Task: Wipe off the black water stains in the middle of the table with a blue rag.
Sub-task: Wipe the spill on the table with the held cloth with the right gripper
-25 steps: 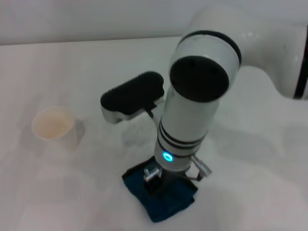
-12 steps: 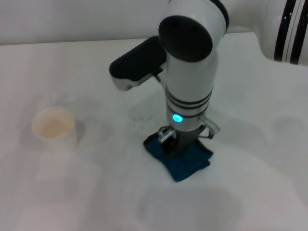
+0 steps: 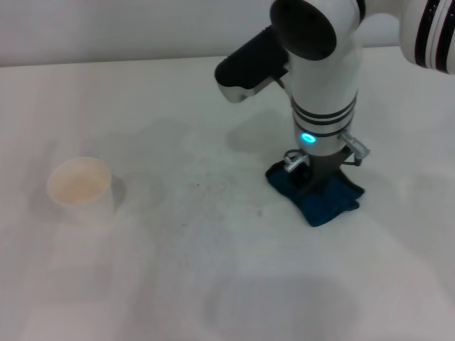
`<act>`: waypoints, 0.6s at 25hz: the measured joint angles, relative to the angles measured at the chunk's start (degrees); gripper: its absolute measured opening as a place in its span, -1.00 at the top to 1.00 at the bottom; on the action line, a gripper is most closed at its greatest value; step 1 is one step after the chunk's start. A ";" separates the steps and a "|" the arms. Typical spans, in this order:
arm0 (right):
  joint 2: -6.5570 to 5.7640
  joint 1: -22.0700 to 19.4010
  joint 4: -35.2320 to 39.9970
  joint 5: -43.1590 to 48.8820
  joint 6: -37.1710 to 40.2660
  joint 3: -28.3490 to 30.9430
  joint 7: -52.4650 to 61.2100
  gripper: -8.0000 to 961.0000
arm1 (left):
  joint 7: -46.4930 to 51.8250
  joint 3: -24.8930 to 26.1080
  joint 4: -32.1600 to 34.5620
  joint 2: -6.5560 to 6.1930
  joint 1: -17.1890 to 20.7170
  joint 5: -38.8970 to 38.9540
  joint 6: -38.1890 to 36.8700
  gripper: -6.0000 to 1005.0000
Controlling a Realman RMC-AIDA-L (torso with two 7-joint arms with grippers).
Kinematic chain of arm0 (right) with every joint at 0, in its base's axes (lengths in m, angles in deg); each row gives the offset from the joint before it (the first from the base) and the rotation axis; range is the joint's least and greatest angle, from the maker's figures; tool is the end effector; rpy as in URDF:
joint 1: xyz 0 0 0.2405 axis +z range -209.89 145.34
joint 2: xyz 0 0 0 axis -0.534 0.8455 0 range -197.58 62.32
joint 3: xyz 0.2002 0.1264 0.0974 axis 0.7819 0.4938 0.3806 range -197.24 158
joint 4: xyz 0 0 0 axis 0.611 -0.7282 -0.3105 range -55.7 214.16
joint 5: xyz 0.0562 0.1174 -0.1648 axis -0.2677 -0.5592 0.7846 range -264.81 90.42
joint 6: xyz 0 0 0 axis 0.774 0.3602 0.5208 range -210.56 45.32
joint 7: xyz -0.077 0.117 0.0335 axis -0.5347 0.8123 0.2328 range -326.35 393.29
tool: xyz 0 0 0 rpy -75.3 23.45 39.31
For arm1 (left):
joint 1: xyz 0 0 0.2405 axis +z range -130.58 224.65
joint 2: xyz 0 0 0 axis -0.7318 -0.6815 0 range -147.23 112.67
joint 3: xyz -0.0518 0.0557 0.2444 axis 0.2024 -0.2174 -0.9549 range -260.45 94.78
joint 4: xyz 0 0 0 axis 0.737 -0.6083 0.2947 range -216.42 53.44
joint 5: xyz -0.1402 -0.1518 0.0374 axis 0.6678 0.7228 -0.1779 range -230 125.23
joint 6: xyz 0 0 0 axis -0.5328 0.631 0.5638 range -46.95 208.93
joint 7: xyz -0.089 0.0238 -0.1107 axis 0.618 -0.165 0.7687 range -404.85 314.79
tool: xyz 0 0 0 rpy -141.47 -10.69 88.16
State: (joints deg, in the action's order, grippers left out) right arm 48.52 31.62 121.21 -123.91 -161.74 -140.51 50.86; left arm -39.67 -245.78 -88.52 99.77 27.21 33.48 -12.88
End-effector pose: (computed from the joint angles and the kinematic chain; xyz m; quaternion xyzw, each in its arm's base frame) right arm 0.1610 0.3747 -0.0829 -0.7634 0.4295 -0.3807 0.2963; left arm -0.3607 0.2713 0.0827 -0.6235 -0.0448 -0.2826 0.7276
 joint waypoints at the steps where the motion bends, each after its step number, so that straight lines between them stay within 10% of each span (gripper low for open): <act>1: 0.02 -0.13 -0.75 0.52 0.16 0.21 -0.25 0.87 | 0.00 0.00 0.00 0.00 0.00 0.00 0.00 -0.75; 15: 0.04 -0.91 5.82 -9.28 2.15 -4.34 0.60 0.86 | 0.00 0.01 0.00 0.61 -0.65 0.00 -0.02 -0.75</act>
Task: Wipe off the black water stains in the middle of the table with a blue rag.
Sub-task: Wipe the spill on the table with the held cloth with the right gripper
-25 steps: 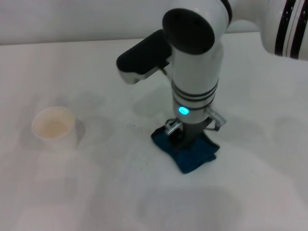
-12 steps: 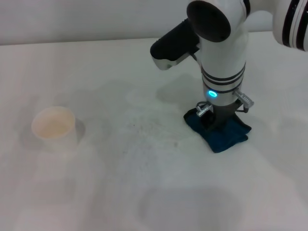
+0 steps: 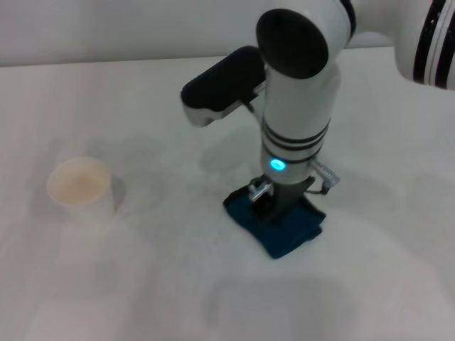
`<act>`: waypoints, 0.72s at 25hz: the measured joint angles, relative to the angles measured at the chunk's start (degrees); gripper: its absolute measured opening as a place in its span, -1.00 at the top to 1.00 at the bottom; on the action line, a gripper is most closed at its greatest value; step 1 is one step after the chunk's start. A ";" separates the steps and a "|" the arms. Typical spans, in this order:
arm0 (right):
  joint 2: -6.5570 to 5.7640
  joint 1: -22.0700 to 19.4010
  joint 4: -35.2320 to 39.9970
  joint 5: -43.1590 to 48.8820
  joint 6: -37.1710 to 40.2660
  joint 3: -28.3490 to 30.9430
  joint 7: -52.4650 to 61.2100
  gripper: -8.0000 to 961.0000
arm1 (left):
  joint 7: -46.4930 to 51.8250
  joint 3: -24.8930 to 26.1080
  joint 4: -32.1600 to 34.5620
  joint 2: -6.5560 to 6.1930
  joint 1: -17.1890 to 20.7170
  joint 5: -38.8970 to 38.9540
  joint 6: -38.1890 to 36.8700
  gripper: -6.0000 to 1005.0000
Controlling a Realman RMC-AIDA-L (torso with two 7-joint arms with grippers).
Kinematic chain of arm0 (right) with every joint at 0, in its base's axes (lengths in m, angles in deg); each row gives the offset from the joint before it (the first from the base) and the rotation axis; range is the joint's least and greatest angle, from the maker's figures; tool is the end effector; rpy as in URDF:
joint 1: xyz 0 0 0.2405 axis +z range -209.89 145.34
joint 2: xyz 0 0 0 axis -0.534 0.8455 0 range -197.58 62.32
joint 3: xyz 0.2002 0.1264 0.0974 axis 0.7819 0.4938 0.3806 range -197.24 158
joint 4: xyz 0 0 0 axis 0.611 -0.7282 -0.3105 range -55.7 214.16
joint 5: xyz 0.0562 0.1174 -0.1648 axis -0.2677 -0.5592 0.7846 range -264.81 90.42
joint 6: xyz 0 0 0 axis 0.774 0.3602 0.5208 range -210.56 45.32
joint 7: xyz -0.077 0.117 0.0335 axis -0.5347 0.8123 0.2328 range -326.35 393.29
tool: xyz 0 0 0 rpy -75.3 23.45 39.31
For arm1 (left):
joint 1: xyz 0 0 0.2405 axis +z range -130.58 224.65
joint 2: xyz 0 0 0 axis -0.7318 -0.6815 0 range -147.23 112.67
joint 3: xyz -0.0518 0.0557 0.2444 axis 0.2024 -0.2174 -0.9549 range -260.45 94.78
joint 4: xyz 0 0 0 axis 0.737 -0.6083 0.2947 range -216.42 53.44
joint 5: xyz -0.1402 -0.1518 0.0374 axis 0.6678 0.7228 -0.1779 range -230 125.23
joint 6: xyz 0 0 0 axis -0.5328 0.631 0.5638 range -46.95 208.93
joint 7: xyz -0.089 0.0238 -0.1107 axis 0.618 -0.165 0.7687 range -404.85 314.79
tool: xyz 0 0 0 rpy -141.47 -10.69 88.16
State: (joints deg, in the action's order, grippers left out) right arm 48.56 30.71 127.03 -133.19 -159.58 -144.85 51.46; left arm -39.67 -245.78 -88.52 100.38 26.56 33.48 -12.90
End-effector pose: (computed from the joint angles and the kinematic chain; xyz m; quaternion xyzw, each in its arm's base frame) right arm 0.1393 0.3502 -0.1093 -0.8014 0.4292 -0.3470 0.2306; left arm -0.3560 0.2748 0.0781 -0.6236 -0.0453 -0.2898 0.7246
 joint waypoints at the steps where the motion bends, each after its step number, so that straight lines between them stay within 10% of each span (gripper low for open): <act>1: 0.00 0.24 0.32 -1.25 0.49 -1.05 0.36 0.86 | 0.00 -0.01 0.00 0.11 -0.09 0.00 0.00 -0.75; 18: -0.01 3.27 7.97 -22.63 8.30 -14.29 1.70 0.86 | -0.09 0.00 0.00 0.81 -0.39 0.00 -0.20 -0.75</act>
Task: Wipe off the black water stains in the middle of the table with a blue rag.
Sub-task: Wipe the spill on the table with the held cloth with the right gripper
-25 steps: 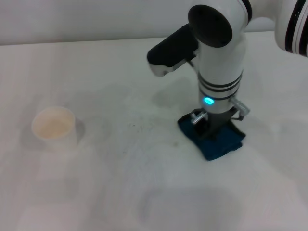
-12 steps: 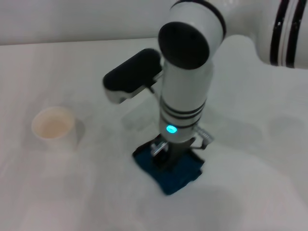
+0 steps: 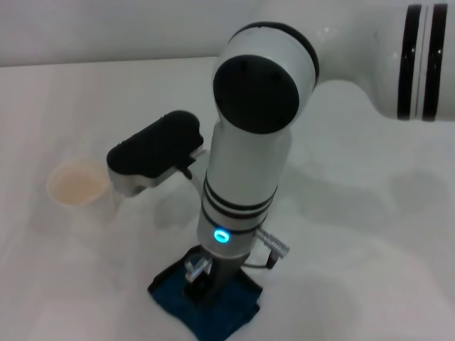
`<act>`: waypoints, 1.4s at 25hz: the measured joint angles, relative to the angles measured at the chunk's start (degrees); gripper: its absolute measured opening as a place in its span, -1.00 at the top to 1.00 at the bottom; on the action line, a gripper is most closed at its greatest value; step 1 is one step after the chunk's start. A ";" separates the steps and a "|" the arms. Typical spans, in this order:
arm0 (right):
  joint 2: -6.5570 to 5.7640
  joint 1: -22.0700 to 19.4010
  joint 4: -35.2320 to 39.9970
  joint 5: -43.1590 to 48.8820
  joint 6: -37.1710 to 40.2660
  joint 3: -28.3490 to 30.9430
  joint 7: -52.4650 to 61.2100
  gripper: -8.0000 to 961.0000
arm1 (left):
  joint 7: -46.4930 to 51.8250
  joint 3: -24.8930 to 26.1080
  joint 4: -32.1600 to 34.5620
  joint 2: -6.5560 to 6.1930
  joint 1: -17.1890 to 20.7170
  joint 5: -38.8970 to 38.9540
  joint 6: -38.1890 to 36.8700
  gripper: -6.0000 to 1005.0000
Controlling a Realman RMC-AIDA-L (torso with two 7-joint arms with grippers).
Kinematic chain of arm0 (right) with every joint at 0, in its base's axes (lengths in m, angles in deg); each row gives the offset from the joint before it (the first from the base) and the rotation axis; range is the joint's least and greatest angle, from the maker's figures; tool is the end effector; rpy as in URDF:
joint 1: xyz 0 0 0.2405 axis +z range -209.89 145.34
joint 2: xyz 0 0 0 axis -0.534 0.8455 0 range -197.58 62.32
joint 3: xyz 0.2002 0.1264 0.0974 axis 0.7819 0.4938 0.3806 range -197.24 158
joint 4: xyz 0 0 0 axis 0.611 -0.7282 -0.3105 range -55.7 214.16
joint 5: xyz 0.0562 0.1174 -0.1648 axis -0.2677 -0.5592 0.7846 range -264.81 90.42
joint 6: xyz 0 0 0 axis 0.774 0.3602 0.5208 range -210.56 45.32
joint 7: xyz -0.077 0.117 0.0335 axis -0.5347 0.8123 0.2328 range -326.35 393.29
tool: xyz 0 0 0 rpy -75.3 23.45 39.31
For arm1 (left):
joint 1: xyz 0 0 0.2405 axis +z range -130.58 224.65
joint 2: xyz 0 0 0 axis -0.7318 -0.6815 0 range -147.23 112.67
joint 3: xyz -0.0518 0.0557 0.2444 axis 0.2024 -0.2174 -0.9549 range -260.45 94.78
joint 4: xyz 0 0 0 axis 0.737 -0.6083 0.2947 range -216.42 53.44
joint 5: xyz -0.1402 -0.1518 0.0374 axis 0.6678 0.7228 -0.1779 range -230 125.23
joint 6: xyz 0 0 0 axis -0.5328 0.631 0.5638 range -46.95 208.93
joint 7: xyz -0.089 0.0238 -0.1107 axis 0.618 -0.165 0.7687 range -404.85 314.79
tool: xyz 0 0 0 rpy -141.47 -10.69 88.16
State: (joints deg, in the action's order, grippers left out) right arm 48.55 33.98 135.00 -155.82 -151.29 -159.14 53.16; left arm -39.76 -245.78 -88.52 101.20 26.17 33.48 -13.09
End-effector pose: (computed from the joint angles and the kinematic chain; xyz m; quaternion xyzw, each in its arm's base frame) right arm 0.0949 0.2851 -0.1575 -0.8535 0.4107 -0.3079 0.0898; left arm -0.3515 0.2762 0.0721 -0.6233 -0.0470 -0.2968 0.7219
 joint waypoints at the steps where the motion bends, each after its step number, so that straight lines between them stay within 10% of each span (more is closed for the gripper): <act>1: 0.00 -0.24 0.42 -0.68 0.35 -0.35 -0.29 0.86 | 0.00 0.00 0.00 0.00 0.00 0.00 -0.01 -0.75; 14: 0.00 0.34 -2.00 5.89 -0.45 2.83 -1.41 0.86 | -0.76 0.00 0.00 0.18 0.77 0.23 0.04 -0.75; 35: -0.91 -14.40 -6.30 42.82 -16.04 44.39 -15.59 0.79 | -0.79 0.62 0.00 -0.37 0.01 2.06 0.00 -0.75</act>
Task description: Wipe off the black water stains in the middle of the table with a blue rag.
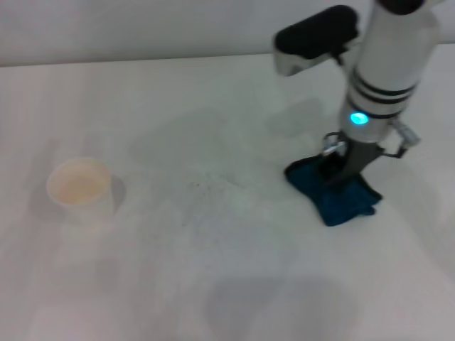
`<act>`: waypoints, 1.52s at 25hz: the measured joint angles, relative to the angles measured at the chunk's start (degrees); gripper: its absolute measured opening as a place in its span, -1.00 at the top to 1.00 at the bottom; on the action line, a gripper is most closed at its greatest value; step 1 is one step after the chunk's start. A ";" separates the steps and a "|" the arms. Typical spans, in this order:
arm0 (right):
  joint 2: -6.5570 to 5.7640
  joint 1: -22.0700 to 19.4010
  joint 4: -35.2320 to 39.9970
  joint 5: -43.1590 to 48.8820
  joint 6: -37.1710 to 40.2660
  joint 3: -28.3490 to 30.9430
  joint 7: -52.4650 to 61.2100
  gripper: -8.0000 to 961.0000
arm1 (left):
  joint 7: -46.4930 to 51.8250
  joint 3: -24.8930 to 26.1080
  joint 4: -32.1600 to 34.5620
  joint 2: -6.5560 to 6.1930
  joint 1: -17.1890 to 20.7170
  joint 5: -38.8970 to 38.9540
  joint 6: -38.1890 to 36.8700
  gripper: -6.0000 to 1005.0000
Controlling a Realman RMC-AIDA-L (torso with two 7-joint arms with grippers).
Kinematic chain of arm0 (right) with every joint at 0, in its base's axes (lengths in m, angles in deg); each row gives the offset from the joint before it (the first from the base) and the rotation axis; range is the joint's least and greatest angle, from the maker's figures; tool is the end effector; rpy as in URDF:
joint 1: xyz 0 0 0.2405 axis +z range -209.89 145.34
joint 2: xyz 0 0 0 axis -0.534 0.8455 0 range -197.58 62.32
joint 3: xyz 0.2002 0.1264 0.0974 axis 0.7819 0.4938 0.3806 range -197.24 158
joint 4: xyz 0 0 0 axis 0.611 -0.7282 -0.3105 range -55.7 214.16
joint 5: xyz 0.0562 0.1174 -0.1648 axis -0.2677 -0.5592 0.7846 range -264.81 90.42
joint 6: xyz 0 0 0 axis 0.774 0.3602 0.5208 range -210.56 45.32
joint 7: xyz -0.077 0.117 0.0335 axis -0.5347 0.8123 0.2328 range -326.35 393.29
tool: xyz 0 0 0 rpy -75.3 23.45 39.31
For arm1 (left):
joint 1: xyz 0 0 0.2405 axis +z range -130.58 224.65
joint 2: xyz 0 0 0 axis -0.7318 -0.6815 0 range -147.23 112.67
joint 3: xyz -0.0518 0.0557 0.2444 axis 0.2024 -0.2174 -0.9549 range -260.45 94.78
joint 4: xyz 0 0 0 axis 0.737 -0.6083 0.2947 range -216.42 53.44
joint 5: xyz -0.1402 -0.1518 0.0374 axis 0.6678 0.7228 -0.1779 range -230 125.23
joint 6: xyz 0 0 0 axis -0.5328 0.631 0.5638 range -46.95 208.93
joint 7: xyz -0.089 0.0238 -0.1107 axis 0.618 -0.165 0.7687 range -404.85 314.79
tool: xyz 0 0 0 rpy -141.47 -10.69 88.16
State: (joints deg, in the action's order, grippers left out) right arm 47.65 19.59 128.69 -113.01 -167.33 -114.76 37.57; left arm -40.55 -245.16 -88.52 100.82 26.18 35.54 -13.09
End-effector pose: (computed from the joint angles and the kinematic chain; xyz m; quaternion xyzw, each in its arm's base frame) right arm 0.1976 0.3808 -0.0359 -0.7579 0.5082 -0.3210 0.2535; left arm -0.3555 0.2756 0.0809 -0.6063 -0.0450 -0.2884 0.7397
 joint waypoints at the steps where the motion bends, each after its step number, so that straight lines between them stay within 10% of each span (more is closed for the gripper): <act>1: 0.01 -0.74 0.29 1.02 -0.59 1.80 -0.72 0.78 | 0.00 0.01 0.00 0.00 -0.07 0.00 0.05 -0.75; 30: -0.18 -6.32 4.15 5.19 -4.91 10.70 -7.03 0.64 | 0.00 -0.01 -0.35 0.40 -0.89 0.05 0.22 -0.75; 32: -0.12 -6.36 4.62 5.61 -4.93 10.79 -7.29 0.22 | 0.00 -0.01 -0.23 0.45 -0.83 0.05 0.22 -0.75; 38: -0.07 -10.06 12.31 5.59 -0.72 15.93 -10.76 0.19 | 0.40 0.00 -0.05 0.57 -0.31 0.05 0.25 -0.75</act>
State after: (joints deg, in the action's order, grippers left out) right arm 47.58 9.53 141.00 -107.42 -168.05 -98.83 26.81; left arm -40.15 -245.16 -88.58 101.40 25.88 35.59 -12.85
